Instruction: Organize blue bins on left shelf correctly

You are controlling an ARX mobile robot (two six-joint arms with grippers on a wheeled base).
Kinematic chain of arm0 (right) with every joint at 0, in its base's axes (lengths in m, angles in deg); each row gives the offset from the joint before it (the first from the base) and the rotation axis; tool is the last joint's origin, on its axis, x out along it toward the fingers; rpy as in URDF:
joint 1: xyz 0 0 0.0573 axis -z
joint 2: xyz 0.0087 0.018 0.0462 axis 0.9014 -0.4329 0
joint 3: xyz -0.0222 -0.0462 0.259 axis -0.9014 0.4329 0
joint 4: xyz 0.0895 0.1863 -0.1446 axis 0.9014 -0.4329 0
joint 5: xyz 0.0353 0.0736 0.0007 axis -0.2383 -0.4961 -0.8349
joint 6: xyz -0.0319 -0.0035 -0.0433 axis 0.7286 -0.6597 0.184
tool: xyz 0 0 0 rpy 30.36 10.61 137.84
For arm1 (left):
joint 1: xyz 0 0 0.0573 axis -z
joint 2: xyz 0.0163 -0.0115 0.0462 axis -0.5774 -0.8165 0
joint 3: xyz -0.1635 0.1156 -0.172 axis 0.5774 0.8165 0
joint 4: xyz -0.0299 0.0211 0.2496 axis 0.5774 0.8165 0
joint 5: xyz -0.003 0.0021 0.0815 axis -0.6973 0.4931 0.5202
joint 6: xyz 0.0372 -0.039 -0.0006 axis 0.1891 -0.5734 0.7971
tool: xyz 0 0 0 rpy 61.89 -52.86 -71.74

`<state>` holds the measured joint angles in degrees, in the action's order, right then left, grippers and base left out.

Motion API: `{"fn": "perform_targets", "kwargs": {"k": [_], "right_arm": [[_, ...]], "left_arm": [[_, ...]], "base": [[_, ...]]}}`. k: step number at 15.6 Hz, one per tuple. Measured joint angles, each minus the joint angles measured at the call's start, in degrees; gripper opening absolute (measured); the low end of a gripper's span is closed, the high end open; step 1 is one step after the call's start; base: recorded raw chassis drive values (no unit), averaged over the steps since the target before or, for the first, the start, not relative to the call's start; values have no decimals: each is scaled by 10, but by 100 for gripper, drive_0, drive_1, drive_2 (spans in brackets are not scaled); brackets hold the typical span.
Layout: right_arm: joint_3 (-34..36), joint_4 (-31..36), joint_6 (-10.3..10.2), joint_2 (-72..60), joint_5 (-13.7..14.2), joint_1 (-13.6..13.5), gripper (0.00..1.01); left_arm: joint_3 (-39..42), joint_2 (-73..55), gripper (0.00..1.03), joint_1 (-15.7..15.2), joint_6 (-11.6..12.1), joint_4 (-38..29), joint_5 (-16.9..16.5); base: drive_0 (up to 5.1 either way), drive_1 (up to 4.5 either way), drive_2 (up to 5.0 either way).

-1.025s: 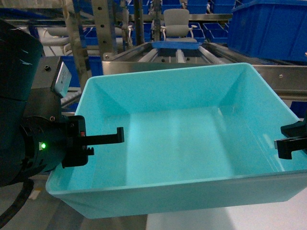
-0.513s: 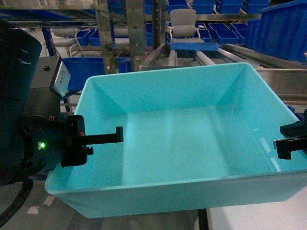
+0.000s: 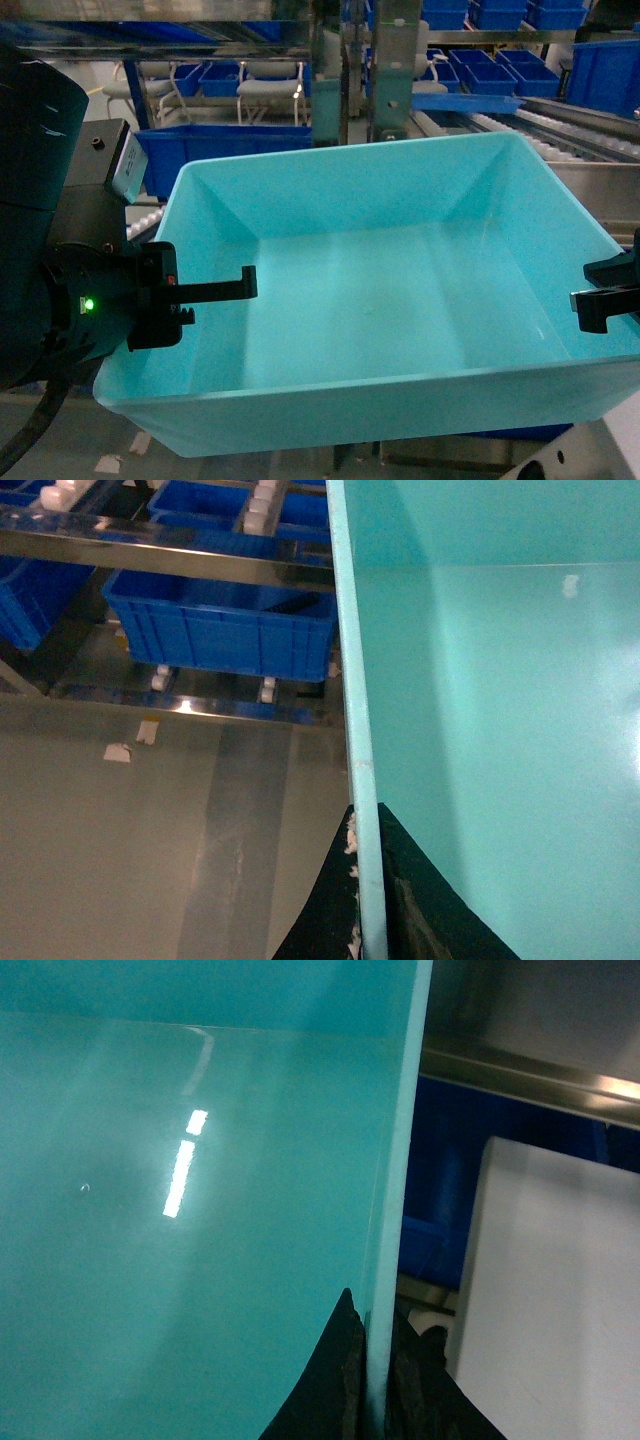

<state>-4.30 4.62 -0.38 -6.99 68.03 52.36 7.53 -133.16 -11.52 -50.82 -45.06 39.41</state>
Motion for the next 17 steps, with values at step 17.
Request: {"fn": "perform_targets", "kwargs": {"k": [17], "right_arm": [[0,1,0,0,0,0,2]], "left_arm": [[0,0,2,0,0,-1,0]], "base": [[-456,402,61]]}}
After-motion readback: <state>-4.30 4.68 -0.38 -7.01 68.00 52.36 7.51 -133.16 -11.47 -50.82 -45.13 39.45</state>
